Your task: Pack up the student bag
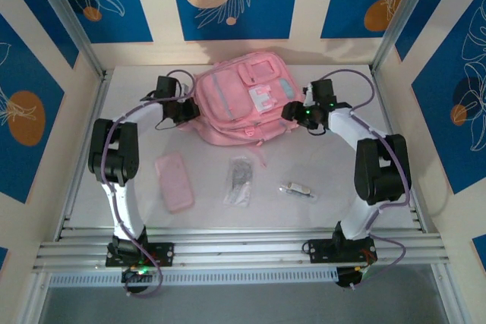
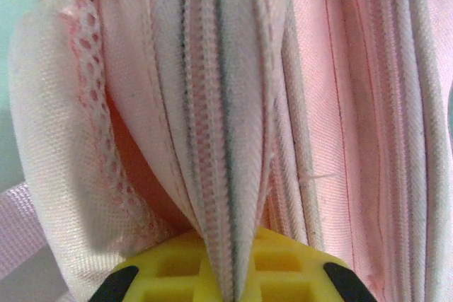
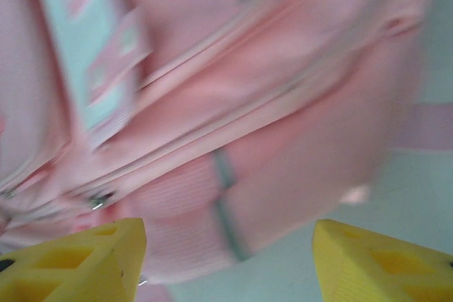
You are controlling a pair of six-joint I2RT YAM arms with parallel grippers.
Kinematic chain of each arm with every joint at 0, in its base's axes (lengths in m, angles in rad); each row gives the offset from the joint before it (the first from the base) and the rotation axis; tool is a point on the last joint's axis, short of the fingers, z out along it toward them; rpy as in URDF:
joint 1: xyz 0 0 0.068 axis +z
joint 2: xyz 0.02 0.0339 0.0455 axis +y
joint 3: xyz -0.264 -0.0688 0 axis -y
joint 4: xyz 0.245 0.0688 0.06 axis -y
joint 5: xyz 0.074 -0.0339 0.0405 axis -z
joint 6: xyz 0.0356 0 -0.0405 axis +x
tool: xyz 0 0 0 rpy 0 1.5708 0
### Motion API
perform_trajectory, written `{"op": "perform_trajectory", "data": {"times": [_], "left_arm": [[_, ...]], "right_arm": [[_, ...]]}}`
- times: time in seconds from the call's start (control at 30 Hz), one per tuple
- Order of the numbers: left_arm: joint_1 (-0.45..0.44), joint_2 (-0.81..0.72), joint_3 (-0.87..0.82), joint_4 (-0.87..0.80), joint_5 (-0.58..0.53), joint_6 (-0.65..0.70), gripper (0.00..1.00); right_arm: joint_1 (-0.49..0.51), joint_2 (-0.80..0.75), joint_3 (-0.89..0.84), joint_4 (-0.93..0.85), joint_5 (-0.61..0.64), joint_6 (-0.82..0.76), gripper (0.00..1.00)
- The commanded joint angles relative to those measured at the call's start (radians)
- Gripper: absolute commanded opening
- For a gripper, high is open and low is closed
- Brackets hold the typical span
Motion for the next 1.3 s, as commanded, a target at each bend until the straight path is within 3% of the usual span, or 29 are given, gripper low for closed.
{"op": "perform_trajectory", "data": {"times": [0.0, 0.27, 0.37, 0.5, 0.63, 0.73, 1.03, 1.13, 1.27], "left_arm": [[0.036, 0.007, 0.096, -0.096, -0.088, 0.093, 0.20], [0.036, -0.091, 0.105, -0.215, -0.061, 0.115, 0.51], [0.026, -0.157, 0.039, -0.196, 0.010, 0.100, 0.53], [-0.018, -0.251, -0.089, -0.105, 0.125, 0.073, 0.54], [-0.081, -0.314, -0.200, 0.025, 0.221, 0.009, 0.55], [-0.143, -0.325, -0.247, 0.093, 0.233, -0.030, 0.55], [-0.211, -0.225, -0.259, 0.145, 0.101, -0.018, 0.52], [-0.215, -0.214, -0.254, 0.132, 0.017, -0.005, 0.51], [-0.219, -0.236, -0.269, 0.108, -0.126, 0.015, 0.51]], "right_arm": [[-0.050, 0.084, 0.064, 0.004, -0.075, 0.000, 0.64], [-0.069, 0.269, 0.199, 0.043, -0.209, 0.067, 0.64], [-0.050, 0.302, 0.207, 0.063, -0.241, 0.090, 0.57], [-0.019, 0.294, 0.166, 0.097, -0.263, 0.131, 0.36], [0.020, 0.258, 0.096, 0.139, -0.258, 0.187, 0.28], [0.054, 0.235, 0.052, 0.164, -0.247, 0.227, 0.21], [0.115, 0.197, -0.003, 0.215, -0.203, 0.287, 0.09], [0.116, 0.205, 0.000, 0.214, -0.205, 0.283, 0.00], [0.112, 0.210, -0.004, 0.206, -0.207, 0.277, 0.00]]}}
